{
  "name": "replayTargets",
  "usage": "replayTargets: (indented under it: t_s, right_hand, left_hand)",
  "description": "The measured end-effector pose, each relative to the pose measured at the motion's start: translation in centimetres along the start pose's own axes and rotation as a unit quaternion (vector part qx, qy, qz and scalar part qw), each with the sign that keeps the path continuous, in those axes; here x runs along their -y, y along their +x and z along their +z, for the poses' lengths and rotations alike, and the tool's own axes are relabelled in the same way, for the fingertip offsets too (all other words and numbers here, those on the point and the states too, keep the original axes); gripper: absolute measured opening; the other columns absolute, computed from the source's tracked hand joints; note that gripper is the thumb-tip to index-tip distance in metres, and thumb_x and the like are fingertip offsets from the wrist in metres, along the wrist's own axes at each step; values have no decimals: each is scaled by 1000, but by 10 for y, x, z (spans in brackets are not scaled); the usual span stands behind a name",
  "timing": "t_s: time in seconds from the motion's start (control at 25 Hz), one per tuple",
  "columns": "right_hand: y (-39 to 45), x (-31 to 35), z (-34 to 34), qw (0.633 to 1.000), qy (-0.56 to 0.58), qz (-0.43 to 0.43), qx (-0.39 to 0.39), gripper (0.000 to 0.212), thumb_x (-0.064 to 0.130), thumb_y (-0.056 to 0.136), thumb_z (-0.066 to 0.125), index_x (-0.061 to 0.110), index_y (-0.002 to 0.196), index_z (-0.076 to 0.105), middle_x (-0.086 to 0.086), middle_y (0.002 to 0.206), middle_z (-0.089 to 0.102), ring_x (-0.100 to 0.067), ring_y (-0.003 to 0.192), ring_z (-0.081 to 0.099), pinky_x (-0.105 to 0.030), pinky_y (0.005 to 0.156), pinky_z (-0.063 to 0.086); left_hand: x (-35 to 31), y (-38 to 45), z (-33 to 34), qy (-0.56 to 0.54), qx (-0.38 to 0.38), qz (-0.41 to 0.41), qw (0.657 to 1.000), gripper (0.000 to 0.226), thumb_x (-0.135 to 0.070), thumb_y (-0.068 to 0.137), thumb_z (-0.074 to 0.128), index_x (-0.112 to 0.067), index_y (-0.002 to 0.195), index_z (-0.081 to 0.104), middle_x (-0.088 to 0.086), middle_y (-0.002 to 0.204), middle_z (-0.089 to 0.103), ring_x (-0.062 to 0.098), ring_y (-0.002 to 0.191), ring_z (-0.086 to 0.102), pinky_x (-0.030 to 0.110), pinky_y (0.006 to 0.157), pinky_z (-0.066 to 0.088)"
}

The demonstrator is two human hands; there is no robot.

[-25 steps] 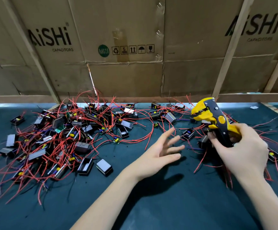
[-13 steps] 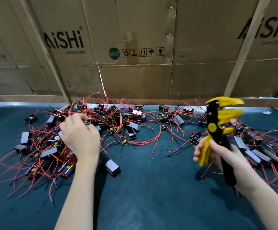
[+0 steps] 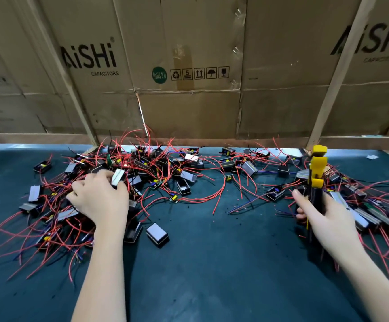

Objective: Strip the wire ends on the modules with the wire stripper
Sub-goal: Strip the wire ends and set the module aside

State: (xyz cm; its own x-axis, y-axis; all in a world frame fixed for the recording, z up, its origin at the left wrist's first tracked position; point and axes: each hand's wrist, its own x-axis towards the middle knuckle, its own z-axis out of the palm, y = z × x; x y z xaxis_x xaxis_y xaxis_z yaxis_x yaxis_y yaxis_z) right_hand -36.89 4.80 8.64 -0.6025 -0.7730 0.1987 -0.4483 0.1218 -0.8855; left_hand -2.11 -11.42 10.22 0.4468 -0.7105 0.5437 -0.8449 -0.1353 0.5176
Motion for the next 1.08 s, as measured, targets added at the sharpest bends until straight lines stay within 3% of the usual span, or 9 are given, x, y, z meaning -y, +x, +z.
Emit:
replayTargets:
  t_s: [0.16,0.28,0.36,0.44,0.52,0.68,0.84,0.96,1.08]
  right_hand:
    - [-3,1,0,999,24,-24,23,56,68,68,61,14,81,64,-13,74,69,-33,80,65,-44,81,50]
    - [-4,4,-2,994,92,-60,23,47,61,68,66,15,81,64,-10,77,69,-34,81,66,-51,84,50]
    - [-3,5,-2,987,135,-82,24,43,55,69,67,14,83,64,-10,79,69,-33,82,66,-47,83,51]
    - [-4,6,0,979,182,-88,34,42,52,70,67,13,87,64,-8,82,70,-31,85,67,-39,82,52]
    - [-4,5,3,971,214,-81,63,42,51,74,64,13,92,66,-4,88,72,-27,91,69,-39,86,53]
    - [-4,2,7,958,239,-63,142,46,52,79,60,10,98,64,-12,98,72,-30,102,67,-44,91,49]
    - [-1,-1,4,955,223,-36,194,36,43,79,62,12,97,64,-13,98,72,-30,101,68,-43,86,51]
    - [-1,-3,4,952,207,-27,225,39,40,79,64,11,105,62,-11,100,71,-24,100,69,-38,87,51]
    - [-4,-2,7,949,199,-19,245,43,42,77,64,12,109,62,-10,98,71,-19,97,69,-35,89,50]
  left_hand:
    - [-22,-10,-5,-310,-60,77,946,16,-19,84,70,-15,100,72,0,98,69,24,93,60,36,86,42]
    - [-49,-28,-7,-600,144,27,786,16,-9,87,66,-17,100,71,-8,89,69,14,79,62,27,73,53]
    - [-67,-46,-4,-652,256,9,714,20,-4,92,60,-20,100,70,-10,86,69,9,77,61,23,67,52]
    - [-78,-62,1,-597,347,42,722,21,-4,93,59,-22,95,70,-13,85,70,4,75,60,21,65,48]
    - [-78,-75,7,-465,424,124,767,18,-8,91,64,-22,84,72,-15,78,70,0,70,58,20,65,44]
    - [-72,-89,15,-158,407,279,855,9,-21,87,68,-19,83,75,-3,83,70,15,85,60,29,80,48]
    - [-73,-84,7,-169,384,309,853,9,-18,87,66,-22,93,72,-10,89,68,16,94,56,32,85,46]
    - [-73,-82,8,-149,408,375,819,36,-2,87,54,-25,110,70,-11,104,69,15,104,52,30,94,41]
    - [-76,-90,9,-171,424,375,807,26,-14,94,54,-26,107,73,-10,104,71,13,103,52,30,92,41]
